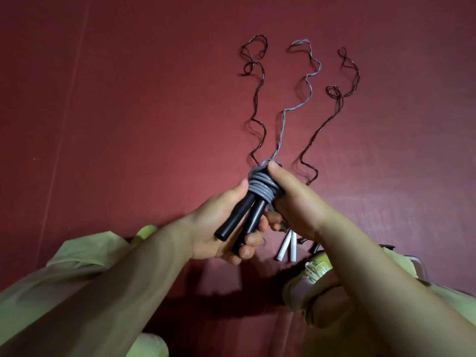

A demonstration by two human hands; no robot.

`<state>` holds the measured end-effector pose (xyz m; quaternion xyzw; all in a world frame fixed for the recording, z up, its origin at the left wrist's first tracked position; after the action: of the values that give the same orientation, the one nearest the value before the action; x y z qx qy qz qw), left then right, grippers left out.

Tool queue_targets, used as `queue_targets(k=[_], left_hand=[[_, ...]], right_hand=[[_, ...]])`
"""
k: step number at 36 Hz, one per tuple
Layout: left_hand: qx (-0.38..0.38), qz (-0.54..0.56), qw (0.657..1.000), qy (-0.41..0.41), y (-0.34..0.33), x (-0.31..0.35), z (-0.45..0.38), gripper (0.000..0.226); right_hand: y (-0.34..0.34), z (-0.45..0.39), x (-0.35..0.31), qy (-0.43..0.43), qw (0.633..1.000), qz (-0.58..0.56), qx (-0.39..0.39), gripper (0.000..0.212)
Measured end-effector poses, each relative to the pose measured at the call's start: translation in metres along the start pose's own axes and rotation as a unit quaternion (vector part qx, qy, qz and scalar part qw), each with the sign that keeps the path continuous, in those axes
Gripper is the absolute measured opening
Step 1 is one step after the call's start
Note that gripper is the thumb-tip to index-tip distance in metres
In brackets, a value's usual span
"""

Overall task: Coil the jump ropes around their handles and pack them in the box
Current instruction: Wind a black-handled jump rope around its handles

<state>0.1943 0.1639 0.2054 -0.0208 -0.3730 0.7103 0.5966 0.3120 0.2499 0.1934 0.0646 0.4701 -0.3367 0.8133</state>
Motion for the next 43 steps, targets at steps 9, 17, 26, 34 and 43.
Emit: queue_targets(k=[9,17,26,34,43], left_hand=[[0.182,-0.144,0.972,-0.023,0.008,-0.006,-0.011,0.072],[0.321,-0.286,0.899,-0.082,0.014,-0.003,-0.012,0.065],[0.401,-0.425,0.803,-0.116,0.023,0.005,-0.006,0.054],[0.267,-0.249,0.922,-0.129,0.026,0.003,-0.006,0.068],[-0.135,0.115,0.984,-0.001,0.008,-0.002,0.001,0.097]], right_hand=[[0.002,0.003,0.002,-0.076,0.992,0.056,0.081,0.055],[-0.001,0.001,0.006,-0.086,0.989,0.075,0.089,0.057],[-0.002,0.001,0.005,-0.085,0.990,0.065,0.091,0.053],[-0.001,-0.001,0.005,-0.036,0.998,-0.001,0.060,0.039],[-0.004,0.002,-0.004,0.067,0.986,-0.133,-0.076,0.067]])
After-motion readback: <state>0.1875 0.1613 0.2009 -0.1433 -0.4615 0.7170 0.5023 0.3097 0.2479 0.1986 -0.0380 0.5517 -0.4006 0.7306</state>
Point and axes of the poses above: each hand's wrist, its own z-axis away from the middle knuckle, its own y-axis out of the back of the hand, x = y × z, the point moved 2 cm from there along -z, towards the middle knuckle, and after that the axes turned 2 degrees about y, right-handed, at the moved point
